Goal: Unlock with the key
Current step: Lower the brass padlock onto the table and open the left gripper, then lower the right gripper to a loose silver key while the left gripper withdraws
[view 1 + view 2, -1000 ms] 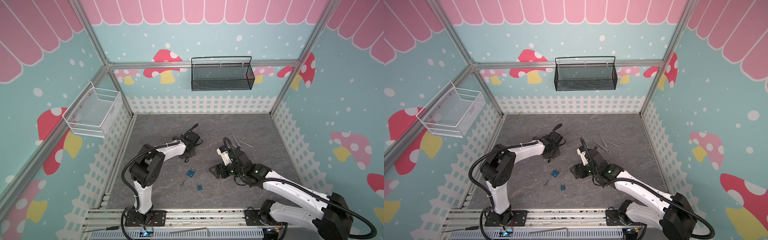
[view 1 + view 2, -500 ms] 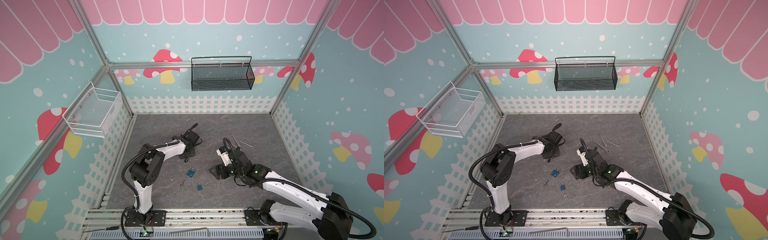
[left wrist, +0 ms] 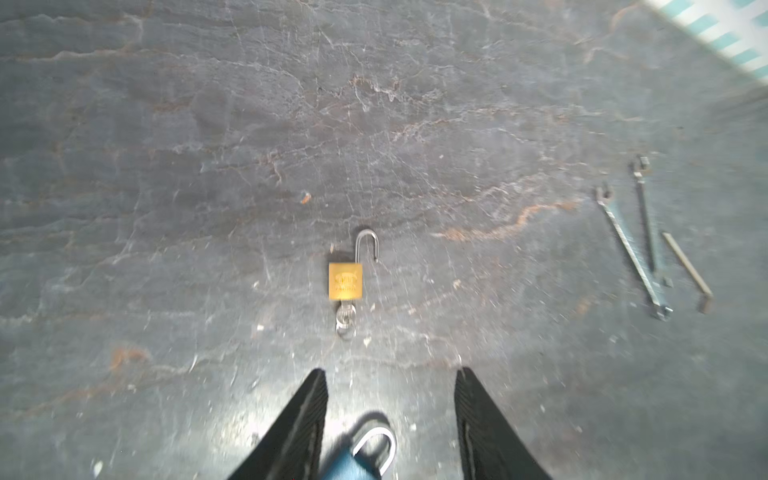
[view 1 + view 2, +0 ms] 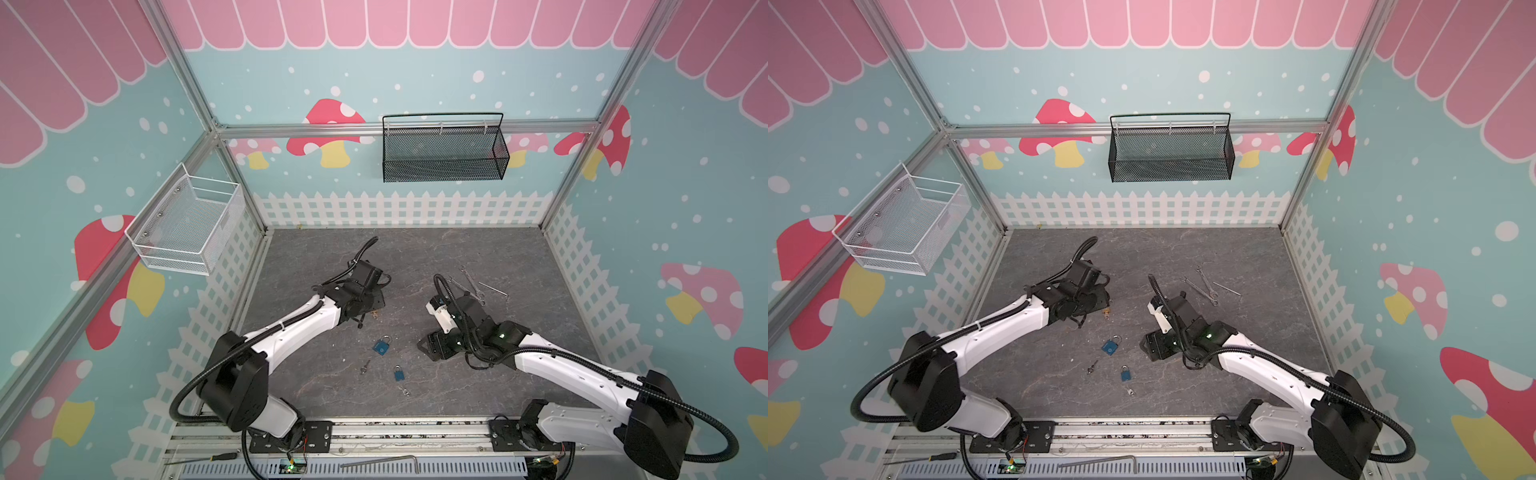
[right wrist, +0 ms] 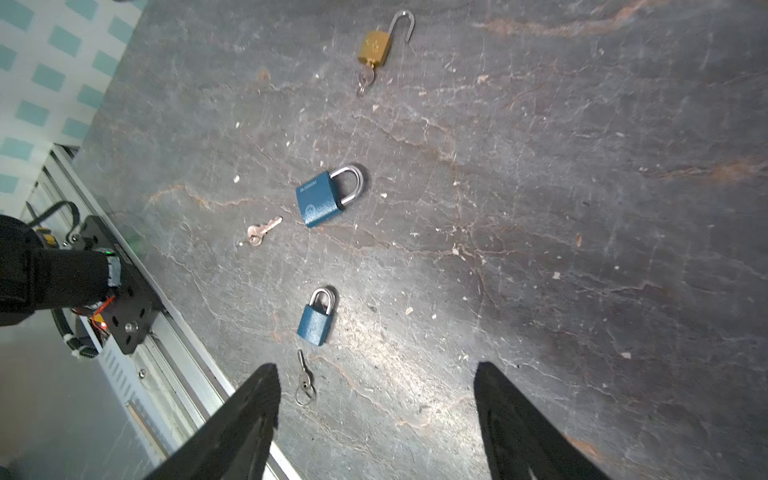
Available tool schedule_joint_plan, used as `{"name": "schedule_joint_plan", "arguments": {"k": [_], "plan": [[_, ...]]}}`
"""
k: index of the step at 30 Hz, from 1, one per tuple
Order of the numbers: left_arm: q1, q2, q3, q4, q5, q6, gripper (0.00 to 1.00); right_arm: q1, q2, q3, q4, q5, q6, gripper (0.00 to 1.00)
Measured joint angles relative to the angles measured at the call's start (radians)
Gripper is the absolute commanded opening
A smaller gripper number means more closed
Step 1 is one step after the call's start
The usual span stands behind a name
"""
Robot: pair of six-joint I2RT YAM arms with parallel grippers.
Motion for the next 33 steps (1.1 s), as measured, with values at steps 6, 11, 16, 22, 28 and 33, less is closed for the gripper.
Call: {"name": "schedule_joint_plan", "arguments": {"k": [6,11,16,22,28,33], "plan": [[-0.066,-0.187,-0.134,0.011,0.008,-0.047,0.50,0.104,0.055,0.019,-0.044,0.020,-0.018,0.74],[-0.158,-0.329,-0.212,0.018,-0.012,-0.109,0.50,0.213,0.117,0.027,-0.062,0.052,-0.021,0.73],[-0.228,-0.420,-0.283,0.024,-0.037,-0.172,0.51,0.302,0.172,0.027,-0.064,0.081,-0.019,0.71],[-0.235,-0.533,-0.369,0.028,-0.061,-0.230,0.51,0.385,0.212,0.026,-0.045,0.104,-0.019,0.68],[-0.235,-0.689,-0.454,0.031,-0.101,-0.275,0.51,0.428,0.256,0.023,-0.009,0.127,-0.020,0.64],[-0.235,-0.763,-0.484,0.023,-0.127,-0.301,0.50,0.455,0.282,0.023,0.000,0.154,-0.034,0.57]]}}
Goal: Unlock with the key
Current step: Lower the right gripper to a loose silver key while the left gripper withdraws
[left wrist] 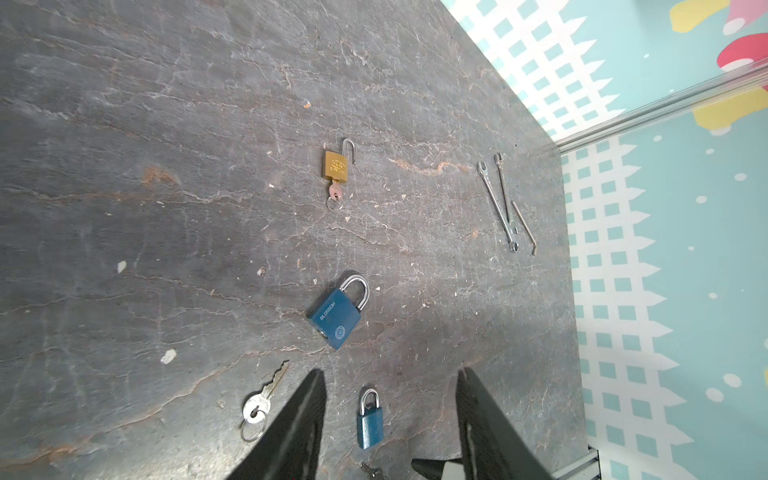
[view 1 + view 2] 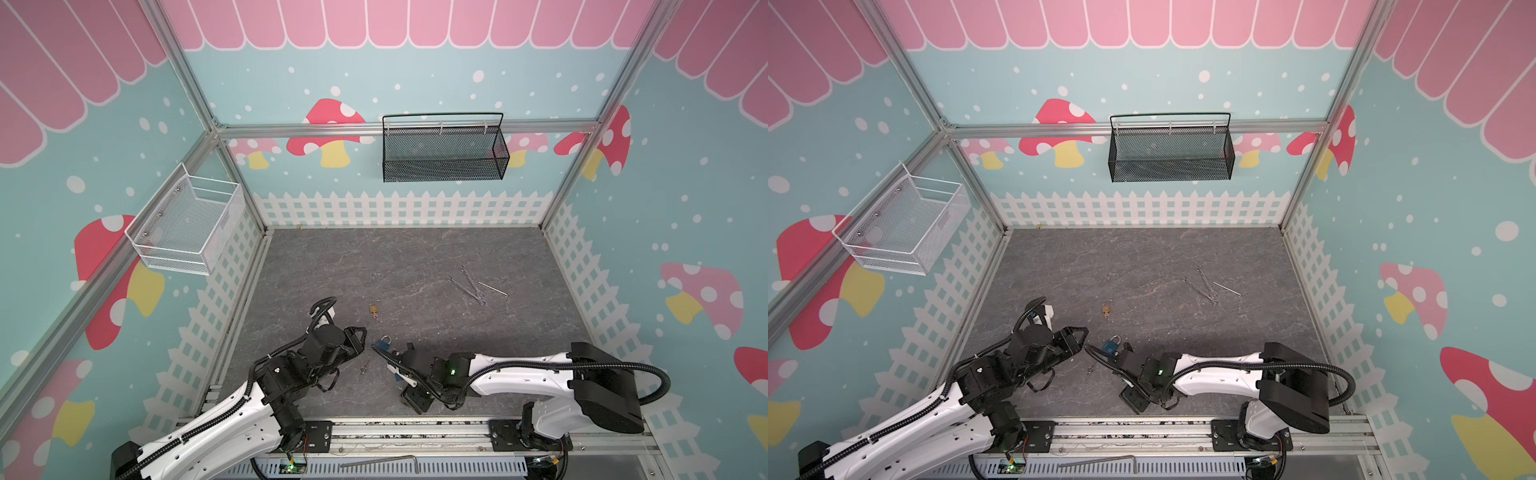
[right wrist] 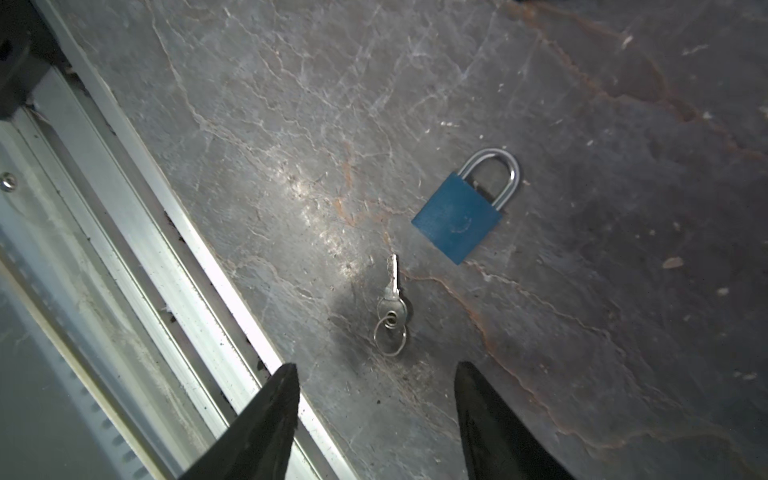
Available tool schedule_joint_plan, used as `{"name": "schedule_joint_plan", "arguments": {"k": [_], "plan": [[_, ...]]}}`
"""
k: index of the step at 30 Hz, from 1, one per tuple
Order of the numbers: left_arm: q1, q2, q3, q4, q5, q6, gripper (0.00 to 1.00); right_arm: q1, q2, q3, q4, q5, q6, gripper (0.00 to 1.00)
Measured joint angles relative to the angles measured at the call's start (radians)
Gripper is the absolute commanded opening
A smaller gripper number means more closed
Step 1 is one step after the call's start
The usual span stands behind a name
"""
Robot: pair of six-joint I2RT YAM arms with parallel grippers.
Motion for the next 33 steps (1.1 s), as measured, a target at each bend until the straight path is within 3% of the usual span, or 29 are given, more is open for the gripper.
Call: {"name": "schedule_joint_plan", "arguments": {"k": [6,33], "plan": [[0.000,-0.035,-0.004,-0.009,-0.018,-0.016,0.51,0.014,0.039,0.000,0.023,0.022,-0.026,0.47],[0.000,-0.034,-0.004,-0.032,-0.071,-0.045,0.51,0.016,0.087,0.002,0.047,0.092,-0.068,0.28]]}}
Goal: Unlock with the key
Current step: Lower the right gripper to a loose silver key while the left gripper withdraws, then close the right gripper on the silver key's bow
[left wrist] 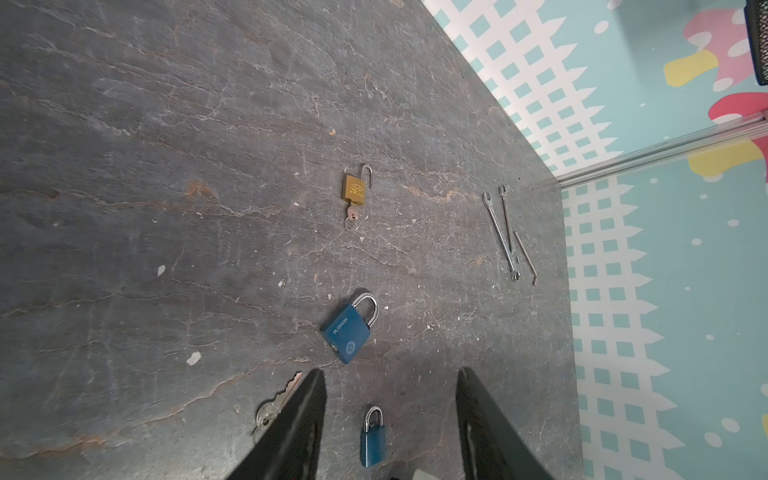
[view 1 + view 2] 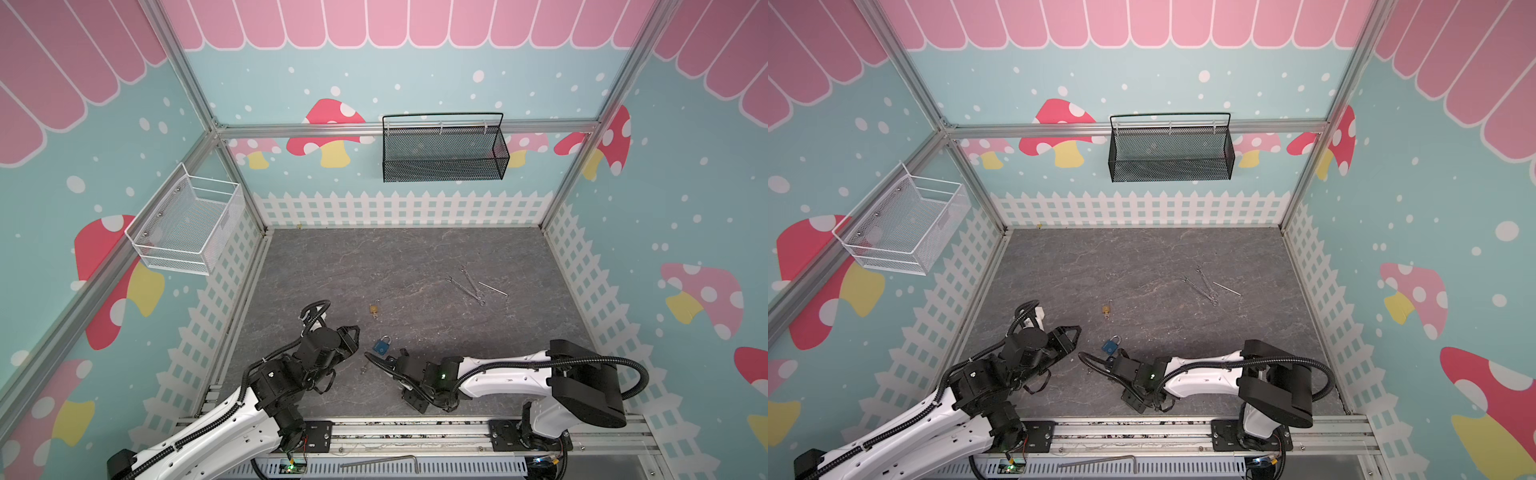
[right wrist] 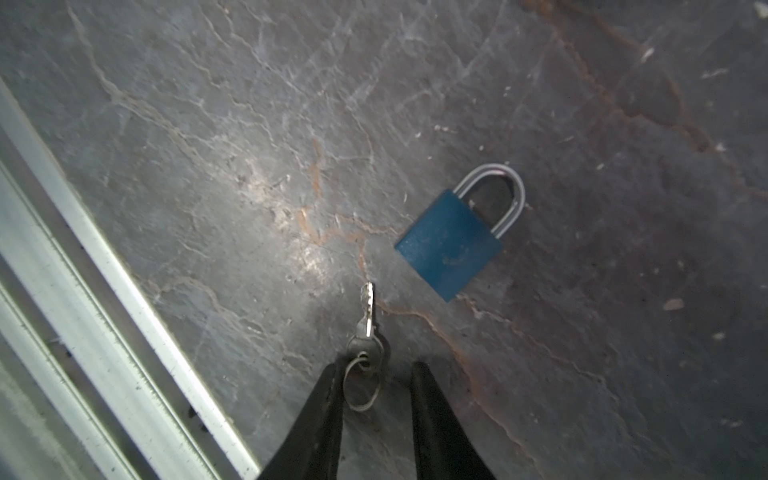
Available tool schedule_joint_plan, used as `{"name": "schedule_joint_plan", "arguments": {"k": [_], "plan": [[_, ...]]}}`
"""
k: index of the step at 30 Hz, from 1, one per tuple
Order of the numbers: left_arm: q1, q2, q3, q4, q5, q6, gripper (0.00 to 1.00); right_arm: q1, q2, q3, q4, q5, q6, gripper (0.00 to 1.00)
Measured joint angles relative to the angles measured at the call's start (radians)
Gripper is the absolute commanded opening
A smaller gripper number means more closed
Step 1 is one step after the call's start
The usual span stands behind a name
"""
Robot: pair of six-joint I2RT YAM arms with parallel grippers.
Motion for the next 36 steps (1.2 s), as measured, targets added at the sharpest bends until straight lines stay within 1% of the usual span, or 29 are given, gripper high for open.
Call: {"name": "schedule_joint_plan", "arguments": {"k": [10,22,32,36], "plan": [[0.000,0.018,0.000,0.000,-0.002,-0.005,0.51,0.000,0.001,0.000,0.024,0.007,-0.013,0.17],[0.000,0.035,0.000,0.003,-0.003,-0.007,0.51,0.000,0.001,-0.008,0.031,0.020,-0.014,0.13],[0.000,0.059,0.001,0.019,0.001,-0.008,0.51,0.000,-0.011,-0.019,0.042,0.040,-0.013,0.04],[0.000,0.059,0.001,0.037,0.013,-0.023,0.51,0.000,-0.046,-0.034,0.050,0.053,-0.010,0.00]]}}
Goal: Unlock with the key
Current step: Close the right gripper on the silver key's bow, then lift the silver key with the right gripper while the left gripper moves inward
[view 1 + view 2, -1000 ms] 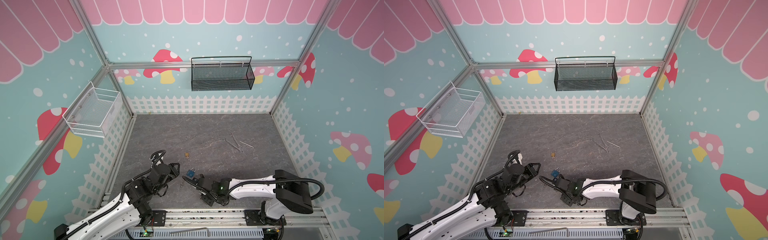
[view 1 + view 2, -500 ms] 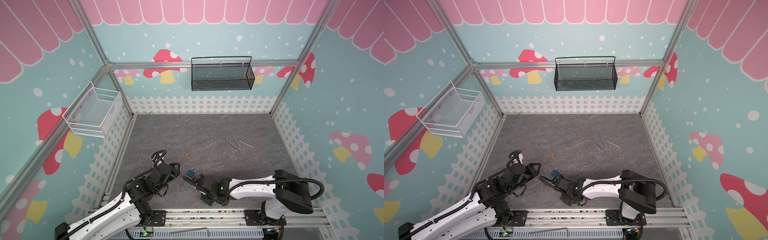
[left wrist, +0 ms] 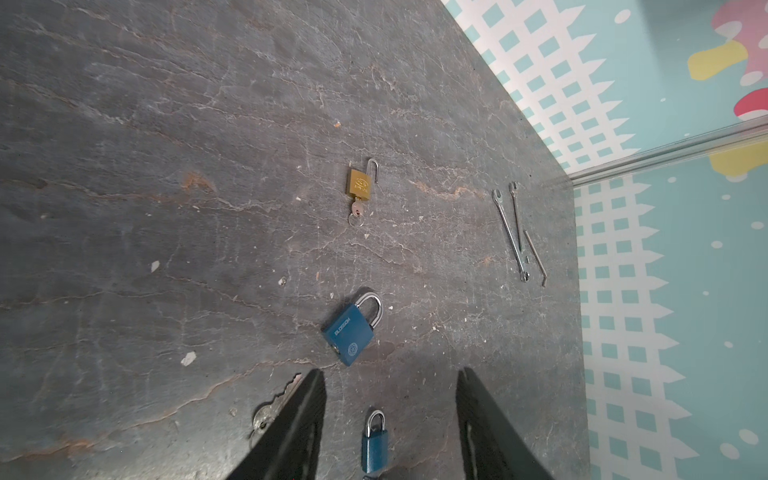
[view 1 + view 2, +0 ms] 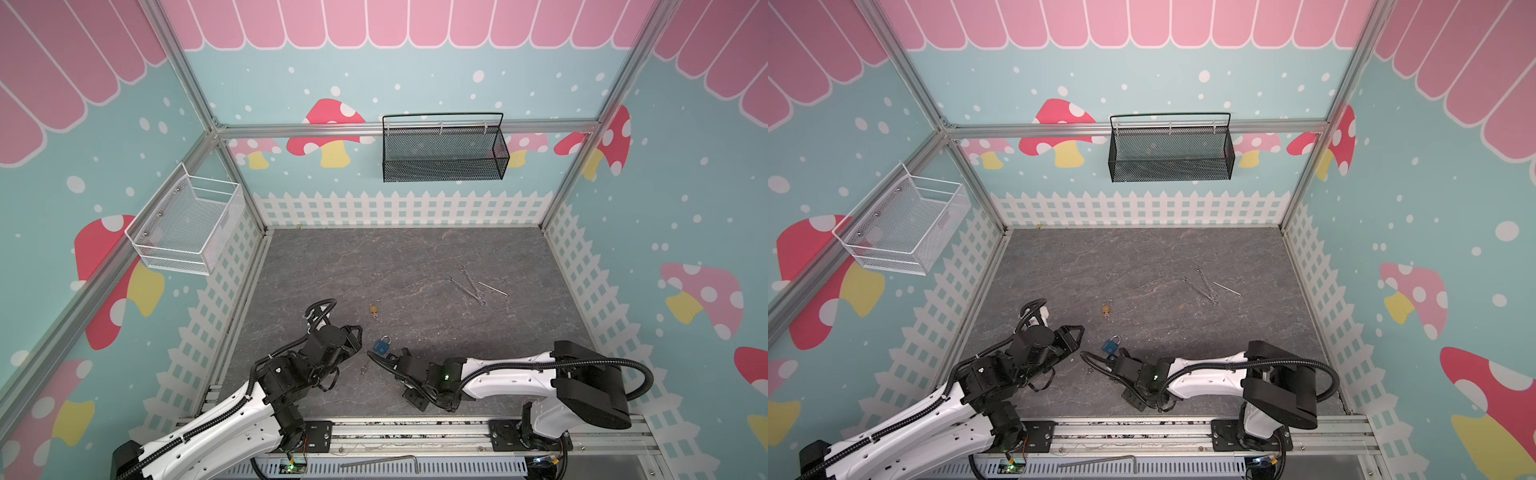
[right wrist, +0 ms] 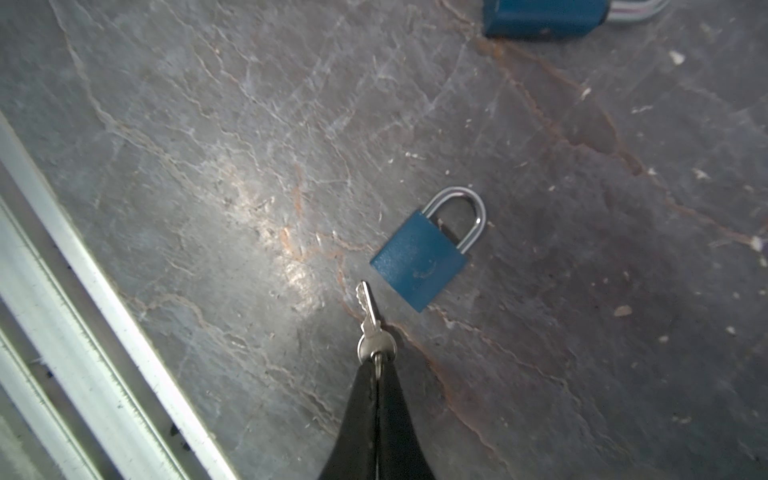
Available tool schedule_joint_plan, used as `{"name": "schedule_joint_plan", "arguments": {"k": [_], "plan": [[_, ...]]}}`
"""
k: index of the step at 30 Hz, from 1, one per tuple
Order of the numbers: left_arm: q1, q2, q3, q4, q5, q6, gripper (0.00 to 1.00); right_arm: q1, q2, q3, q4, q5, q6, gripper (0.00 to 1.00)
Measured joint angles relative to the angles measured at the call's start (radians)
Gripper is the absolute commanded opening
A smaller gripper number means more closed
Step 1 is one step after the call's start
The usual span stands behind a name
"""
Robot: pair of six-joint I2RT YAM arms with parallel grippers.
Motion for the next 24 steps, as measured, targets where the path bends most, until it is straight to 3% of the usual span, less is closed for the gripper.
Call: {"name": "schedule_joint_plan", "arguments": {"k": [13,24], "plan": [[-0.011,0.033,0.037,0.097,0.085,-0.053,0.51,-0.034,-0.253,-0.050,0.034,-0.023,0.016,0.00],[-0.141,0.188,0.107,0.289,0.090,-0.041,0.51,-0.252,-0.434,-0.051,0.054,-0.142,0.074,0.00]]}}
